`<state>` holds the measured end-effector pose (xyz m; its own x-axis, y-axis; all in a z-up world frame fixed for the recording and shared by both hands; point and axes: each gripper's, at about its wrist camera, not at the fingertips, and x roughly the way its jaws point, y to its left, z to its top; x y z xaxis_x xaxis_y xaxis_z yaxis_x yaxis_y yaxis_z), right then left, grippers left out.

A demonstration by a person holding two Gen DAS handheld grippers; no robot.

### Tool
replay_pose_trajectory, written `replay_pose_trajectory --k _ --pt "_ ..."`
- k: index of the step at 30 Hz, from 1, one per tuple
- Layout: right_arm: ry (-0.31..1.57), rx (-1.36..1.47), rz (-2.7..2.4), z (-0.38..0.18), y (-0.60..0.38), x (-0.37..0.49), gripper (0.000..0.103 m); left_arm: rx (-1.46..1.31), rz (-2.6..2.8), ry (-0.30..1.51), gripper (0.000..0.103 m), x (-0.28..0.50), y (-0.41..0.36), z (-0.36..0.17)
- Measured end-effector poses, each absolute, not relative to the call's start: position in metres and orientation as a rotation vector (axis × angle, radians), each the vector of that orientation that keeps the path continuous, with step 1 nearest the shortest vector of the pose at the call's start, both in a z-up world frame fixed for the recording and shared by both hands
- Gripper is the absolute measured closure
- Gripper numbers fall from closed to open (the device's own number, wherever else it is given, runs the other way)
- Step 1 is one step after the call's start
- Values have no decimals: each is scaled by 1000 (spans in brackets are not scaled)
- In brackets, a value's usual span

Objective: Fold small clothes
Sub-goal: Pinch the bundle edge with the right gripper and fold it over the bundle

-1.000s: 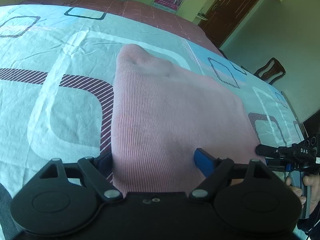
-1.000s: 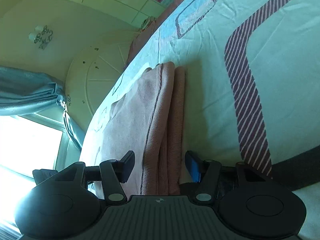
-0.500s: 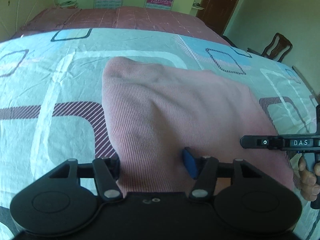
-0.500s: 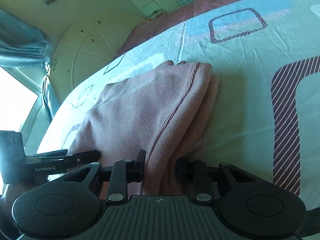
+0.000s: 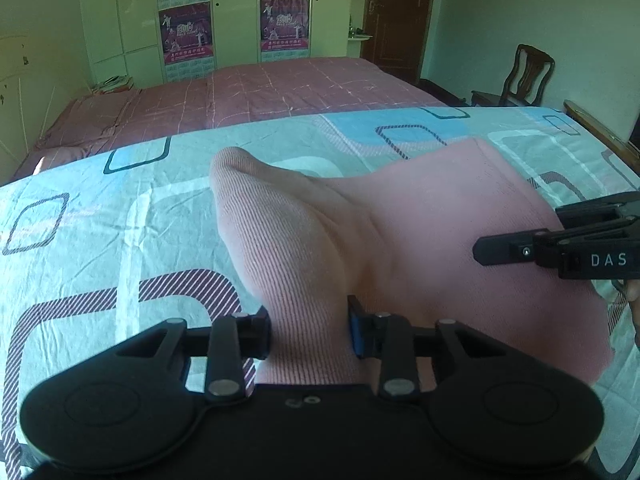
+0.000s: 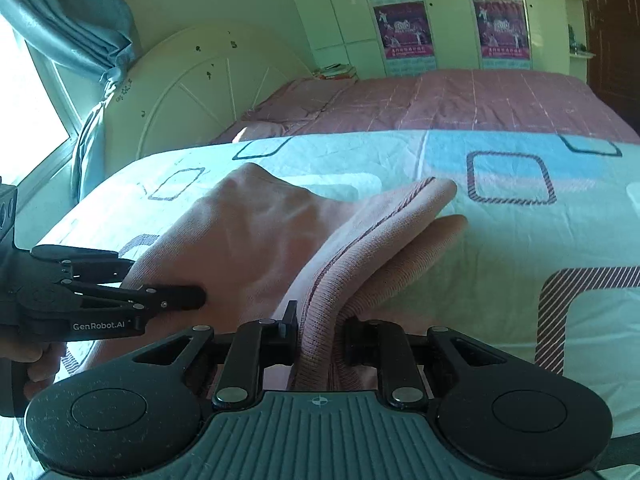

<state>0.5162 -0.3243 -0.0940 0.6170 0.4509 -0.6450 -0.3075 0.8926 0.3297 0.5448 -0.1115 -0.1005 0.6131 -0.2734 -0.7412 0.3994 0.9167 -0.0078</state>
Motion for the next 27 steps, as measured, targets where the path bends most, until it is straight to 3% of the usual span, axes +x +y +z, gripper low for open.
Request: replay_pose_trajectory --k 13,27 --pt "743 124 466 -60 -190 512 84 145 -374 760 71 514 5 -63" --pt "800 132 569 -90 -27 545 84 124 -287 810 71 504 142 -68"
